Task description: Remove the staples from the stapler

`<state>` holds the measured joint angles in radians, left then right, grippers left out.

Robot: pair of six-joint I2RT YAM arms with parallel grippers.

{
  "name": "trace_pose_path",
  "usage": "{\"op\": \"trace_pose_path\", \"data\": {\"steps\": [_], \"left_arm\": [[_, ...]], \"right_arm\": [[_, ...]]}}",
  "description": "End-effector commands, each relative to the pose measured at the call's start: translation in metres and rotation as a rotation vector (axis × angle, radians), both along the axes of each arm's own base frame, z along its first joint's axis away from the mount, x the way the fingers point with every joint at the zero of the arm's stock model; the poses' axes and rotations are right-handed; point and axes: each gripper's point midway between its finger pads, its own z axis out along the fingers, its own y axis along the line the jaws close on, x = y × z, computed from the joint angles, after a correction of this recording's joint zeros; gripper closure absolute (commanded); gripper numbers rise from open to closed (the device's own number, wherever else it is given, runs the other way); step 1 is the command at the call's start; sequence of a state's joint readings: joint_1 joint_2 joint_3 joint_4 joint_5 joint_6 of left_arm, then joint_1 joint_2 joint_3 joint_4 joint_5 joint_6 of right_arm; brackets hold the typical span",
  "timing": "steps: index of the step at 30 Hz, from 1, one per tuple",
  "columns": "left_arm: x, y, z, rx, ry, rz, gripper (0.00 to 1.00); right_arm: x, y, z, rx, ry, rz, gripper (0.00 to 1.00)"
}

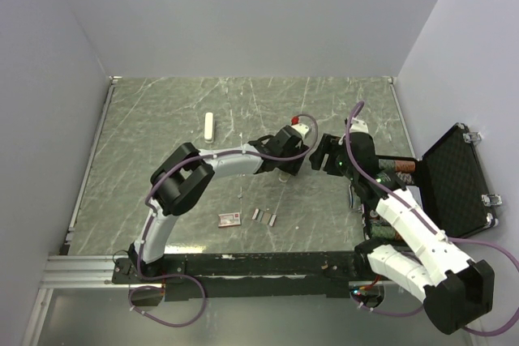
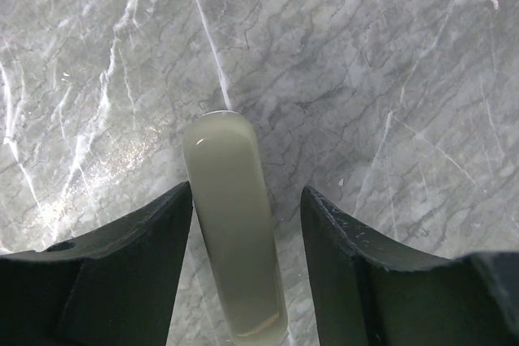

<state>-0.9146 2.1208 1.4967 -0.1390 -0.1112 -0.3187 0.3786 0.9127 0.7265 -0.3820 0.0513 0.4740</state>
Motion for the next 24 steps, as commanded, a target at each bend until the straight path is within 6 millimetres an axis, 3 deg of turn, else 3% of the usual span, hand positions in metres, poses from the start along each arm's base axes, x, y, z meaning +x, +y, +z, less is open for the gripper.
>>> {"op": "trace_pose_path", "data": {"steps": [1,6,12,17,18,24], "left_arm": [[0.008,-0.008,0.032,-0.027,-0.100,0.007,0.40],[0.011,-0.005,0.029,-0.003,-0.127,0.024,0.44],[0.015,-0.001,0.031,0.020,-0.159,0.056,0.57],[0.012,0.003,0.036,0.020,-0.171,0.063,0.91],[0.011,0.006,0.041,0.014,-0.176,0.064,0.99],[-0.013,0.018,0.101,-0.098,-0.223,-0.007,0.99]], "right_arm": [[0.003,0.002,0.006,0.025,-0.032,0.008,0.23],[0.002,0.004,0.006,0.032,-0.033,0.017,0.23],[0.002,0.003,0.005,0.029,-0.037,0.014,0.23],[0.001,0.003,0.004,0.028,-0.031,0.019,0.23],[0.001,0.003,0.006,0.024,-0.037,0.021,0.23],[0.000,0.003,0.024,0.000,-0.076,0.062,0.24]]}}
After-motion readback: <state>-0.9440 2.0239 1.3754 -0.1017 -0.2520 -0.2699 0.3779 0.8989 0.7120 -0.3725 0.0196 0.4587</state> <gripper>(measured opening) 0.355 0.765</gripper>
